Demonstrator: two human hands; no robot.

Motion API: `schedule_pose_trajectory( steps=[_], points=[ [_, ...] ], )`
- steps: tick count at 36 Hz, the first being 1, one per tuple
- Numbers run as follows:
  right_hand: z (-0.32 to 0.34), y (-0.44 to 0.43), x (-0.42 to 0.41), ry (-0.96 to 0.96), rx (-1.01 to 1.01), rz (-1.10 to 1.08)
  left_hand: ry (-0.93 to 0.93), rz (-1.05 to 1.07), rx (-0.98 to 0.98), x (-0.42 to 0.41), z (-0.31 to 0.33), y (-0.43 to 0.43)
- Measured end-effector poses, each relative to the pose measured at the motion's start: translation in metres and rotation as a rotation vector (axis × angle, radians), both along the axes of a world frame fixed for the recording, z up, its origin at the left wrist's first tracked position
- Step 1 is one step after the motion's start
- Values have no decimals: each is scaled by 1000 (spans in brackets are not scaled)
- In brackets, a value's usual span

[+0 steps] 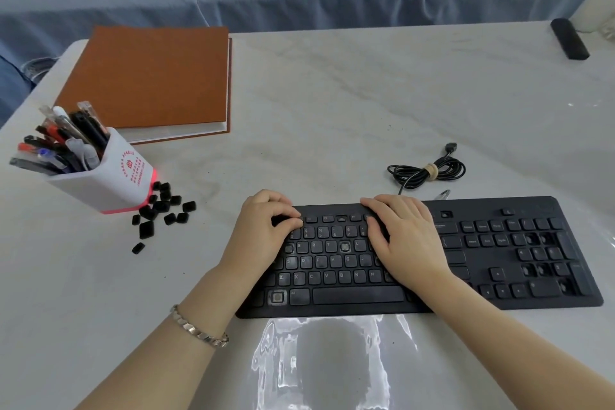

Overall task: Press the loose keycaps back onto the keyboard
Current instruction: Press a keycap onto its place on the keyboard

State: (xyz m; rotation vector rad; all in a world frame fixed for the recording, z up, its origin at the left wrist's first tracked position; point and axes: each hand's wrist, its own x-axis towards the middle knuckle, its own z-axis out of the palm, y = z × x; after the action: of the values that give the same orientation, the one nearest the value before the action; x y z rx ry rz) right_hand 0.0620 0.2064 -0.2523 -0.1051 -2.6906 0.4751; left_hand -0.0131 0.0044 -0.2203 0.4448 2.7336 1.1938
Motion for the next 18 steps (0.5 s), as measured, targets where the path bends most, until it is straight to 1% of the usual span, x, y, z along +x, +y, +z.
schedule_pose_trajectory(
  steps=[6,9,11,12,14,16,18],
  points=[
    [0,1,1,3,-2,3,18,1,-39,3,0,3],
    [0,1,1,8,-1,3,24,93,-42,3,-2,4],
    [1,1,1,9,3,2,111,127,-94,6,-6,3],
    [1,1,1,9,4,1,193,91,-110,7,-8,1],
    [1,1,1,10,3,1,363,-44,-148,14,-16,-3],
    [1,1,1,14,1,1,436,-135,-196,23,-22,-6],
    [0,0,1,13,3,2,477,-170,-247,29,-25,-11]
  ],
)
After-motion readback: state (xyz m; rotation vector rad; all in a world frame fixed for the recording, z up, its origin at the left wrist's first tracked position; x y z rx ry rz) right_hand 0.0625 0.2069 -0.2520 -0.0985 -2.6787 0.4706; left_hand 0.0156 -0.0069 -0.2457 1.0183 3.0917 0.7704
